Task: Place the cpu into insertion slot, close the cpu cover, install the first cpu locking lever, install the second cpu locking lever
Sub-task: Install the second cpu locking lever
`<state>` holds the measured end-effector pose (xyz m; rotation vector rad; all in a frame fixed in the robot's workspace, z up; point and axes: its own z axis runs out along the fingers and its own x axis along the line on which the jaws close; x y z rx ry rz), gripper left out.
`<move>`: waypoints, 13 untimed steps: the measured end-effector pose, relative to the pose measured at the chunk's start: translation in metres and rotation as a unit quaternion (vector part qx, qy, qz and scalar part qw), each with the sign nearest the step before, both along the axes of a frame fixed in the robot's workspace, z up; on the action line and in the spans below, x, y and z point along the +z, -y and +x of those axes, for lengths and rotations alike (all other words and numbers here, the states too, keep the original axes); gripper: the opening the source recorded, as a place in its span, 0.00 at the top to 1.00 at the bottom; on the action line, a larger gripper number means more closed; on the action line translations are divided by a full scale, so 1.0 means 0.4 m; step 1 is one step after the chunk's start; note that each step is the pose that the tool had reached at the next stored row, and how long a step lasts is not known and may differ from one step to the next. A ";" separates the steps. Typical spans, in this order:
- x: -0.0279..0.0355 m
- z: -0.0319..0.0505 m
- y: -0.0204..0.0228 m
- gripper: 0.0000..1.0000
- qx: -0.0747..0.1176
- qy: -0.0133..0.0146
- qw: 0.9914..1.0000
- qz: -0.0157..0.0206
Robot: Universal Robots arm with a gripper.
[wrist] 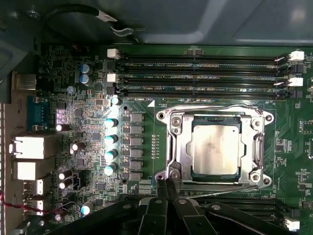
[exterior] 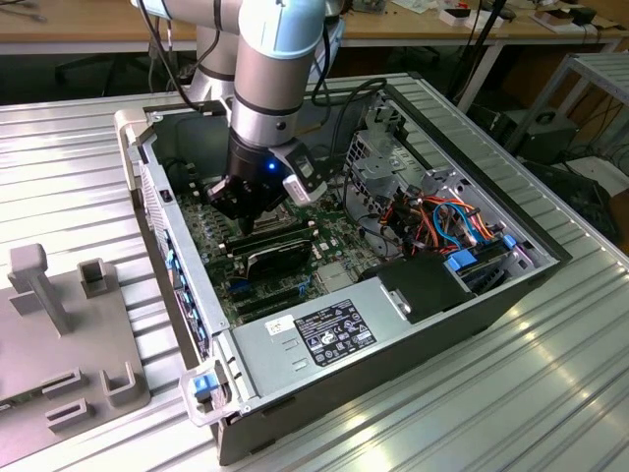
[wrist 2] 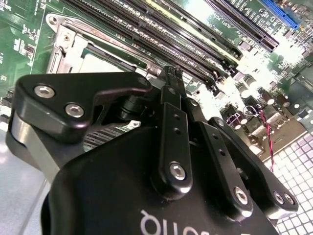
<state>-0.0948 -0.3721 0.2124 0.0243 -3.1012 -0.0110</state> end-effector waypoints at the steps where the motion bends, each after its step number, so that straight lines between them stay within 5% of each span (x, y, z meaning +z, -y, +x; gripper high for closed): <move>1: -0.001 0.000 0.000 0.89 0.000 0.000 1.000 0.000; 13: -0.010 0.000 -0.009 0.89 0.000 0.000 1.000 0.000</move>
